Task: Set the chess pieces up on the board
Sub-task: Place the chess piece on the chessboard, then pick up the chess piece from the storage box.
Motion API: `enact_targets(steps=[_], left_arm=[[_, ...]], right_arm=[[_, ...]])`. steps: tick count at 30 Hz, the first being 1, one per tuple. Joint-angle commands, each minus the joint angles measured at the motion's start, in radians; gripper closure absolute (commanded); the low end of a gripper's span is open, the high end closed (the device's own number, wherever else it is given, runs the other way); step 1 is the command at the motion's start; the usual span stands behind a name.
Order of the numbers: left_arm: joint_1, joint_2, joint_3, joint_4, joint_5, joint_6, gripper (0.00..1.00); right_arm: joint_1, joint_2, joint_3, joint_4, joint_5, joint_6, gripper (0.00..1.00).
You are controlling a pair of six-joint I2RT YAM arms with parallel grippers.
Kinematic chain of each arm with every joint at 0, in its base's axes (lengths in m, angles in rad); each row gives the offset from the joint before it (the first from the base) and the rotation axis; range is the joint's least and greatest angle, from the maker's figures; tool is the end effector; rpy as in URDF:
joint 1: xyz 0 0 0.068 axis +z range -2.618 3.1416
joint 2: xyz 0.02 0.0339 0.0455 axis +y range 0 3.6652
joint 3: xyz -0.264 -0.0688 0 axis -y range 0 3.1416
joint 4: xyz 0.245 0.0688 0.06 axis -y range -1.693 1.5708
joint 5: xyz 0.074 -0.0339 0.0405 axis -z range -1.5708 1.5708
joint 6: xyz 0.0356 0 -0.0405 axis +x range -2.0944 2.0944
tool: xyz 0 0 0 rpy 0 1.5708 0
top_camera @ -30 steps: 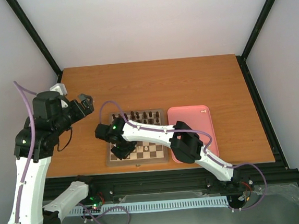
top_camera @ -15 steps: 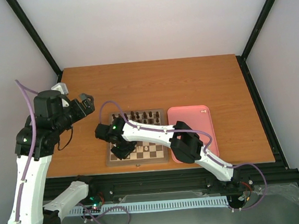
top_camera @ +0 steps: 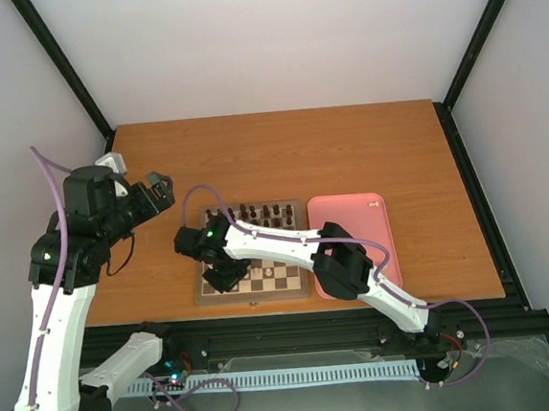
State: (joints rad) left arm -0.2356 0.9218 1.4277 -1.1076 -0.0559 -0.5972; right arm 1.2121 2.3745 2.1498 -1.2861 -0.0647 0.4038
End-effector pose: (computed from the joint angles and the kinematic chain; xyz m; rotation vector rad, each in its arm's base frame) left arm 0.1327 -0.0298 0.4330 -0.4277 2.1594 -0.4124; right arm 0.1624 0.4398 0.1913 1.2349 -2.8796 -0.1380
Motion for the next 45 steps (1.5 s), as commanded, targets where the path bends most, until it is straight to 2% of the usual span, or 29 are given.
enact_targets(steps=[1, 16, 25, 29, 45], left_arm=[[0.007, -0.004, 0.002, 0.009, 0.005, 0.022, 0.0], [0.007, -0.004, -0.004, 0.011, 0.009, 0.021, 0.0], [0.006, -0.002, -0.001, 0.012, 0.01, 0.022, 0.0], [0.007, 0.003, 0.0, 0.015, 0.011, 0.022, 0.0], [0.006, 0.022, 0.023, 0.022, 0.025, 0.029, 0.0]], right_arm=[[-0.002, 0.009, 0.028, 0.002, -0.009, -0.007, 0.8], [-0.002, -0.004, 0.027, -0.006, 0.0, -0.01, 0.8], [-0.003, -0.029, 0.028, -0.007, 0.008, -0.009, 0.75], [-0.002, -0.037, 0.071, -0.019, 0.014, -0.007, 0.75], [-0.009, -0.134, 0.109, -0.124, 0.122, 0.016, 0.71]])
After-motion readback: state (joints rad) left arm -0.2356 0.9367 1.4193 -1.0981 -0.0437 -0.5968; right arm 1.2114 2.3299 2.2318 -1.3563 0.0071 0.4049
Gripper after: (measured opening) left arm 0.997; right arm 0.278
